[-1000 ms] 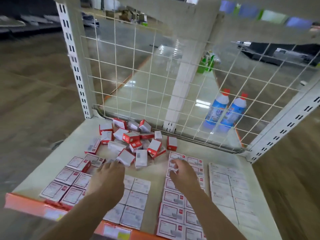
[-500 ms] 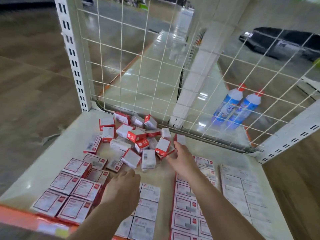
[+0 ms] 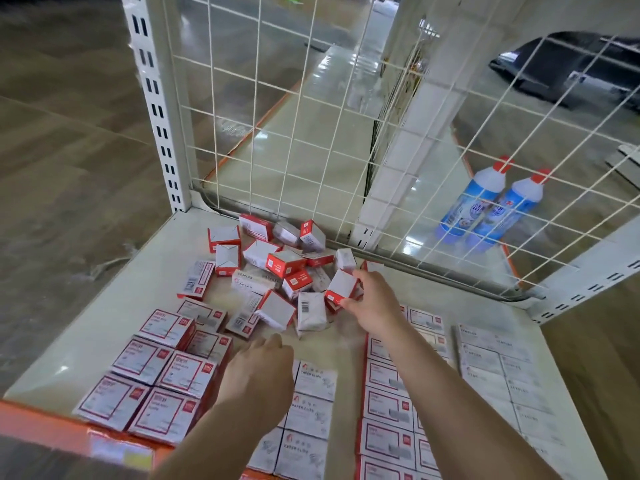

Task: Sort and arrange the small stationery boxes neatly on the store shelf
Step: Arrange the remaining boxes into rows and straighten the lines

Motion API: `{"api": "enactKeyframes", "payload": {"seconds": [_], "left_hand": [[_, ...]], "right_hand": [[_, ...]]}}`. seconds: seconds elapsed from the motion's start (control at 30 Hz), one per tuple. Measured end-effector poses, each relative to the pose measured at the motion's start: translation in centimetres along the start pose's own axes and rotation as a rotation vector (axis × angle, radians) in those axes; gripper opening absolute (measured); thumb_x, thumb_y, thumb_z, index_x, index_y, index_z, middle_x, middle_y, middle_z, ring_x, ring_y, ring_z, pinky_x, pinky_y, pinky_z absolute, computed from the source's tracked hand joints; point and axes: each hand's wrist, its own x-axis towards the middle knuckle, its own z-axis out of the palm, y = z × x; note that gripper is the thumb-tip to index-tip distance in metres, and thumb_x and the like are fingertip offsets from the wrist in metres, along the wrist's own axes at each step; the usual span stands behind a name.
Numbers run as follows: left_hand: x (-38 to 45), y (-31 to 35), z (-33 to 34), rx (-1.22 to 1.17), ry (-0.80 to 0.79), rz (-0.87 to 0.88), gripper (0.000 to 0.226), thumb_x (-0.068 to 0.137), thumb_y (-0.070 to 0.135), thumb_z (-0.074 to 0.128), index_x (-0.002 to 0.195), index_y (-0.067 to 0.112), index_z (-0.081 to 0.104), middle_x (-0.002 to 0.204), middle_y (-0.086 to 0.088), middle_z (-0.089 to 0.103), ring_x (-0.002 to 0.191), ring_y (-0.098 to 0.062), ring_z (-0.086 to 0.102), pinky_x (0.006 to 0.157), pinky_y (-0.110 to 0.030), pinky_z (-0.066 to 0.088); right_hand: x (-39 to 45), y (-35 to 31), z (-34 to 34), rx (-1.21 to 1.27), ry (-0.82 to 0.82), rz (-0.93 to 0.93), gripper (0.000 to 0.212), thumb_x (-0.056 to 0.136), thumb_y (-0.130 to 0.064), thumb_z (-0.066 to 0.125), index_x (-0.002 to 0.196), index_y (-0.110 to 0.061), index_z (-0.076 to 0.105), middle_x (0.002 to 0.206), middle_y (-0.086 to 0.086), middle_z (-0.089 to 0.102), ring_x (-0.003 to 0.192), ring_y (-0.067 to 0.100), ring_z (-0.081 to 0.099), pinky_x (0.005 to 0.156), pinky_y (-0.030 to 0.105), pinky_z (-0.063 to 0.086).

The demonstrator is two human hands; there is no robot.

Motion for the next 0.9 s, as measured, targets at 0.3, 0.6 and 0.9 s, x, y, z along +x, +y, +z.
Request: {"api": "enactKeyframes", "payload": {"seconds": [0.3,0.6,0.9], "left_hand": [[-1.5,0.2,-0.4,-0.176,0.043,-0.03,0.034,0.096,0.024,0.038,0.13,0.024,0.044,0.131,0.007,0.043,0.117,-0.013,0.045,0.097,-0.027,0.04],[-2.8,2.8,-1.4,-0.335,0.124,-0.018,0.047,0.094,0.03,0.045,0.139,0.03,0.03,0.137,0.011,0.041,0.122,-0.012,0.044,0.098,-0.028,0.04],[-2.8,2.9,-2.9,-0.297,0.193,0.125,0.049,0.092,0.035,0.052,0.137,0.036,0.034,0.136,0.015,0.043,0.124,-0.008,0.04,0.101,-0.022,0.036]], "right_hand": [[-3.4,1.4,-1.5,-0.095,0.058,0.034,0.051,0.077,-0.027,0.072,0.124,-0.015,0.053,0.116,0.005,0.049,0.106,0.018,0.051,0.082,0.022,0.039],[-7.8,0.6,-4.2,0.194,-0.042,0.099,0.038,0.081,-0.024,0.069,0.116,-0.011,0.062,0.093,-0.007,0.056,0.092,0.01,0.056,0.079,0.019,0.04],[-9.7,0.9,-3.7,0.397,-0.141,0.115,0.033,0.081,-0.031,0.069,0.11,-0.016,0.066,0.095,-0.015,0.064,0.086,-0.009,0.056,0.068,0.006,0.041]]}}
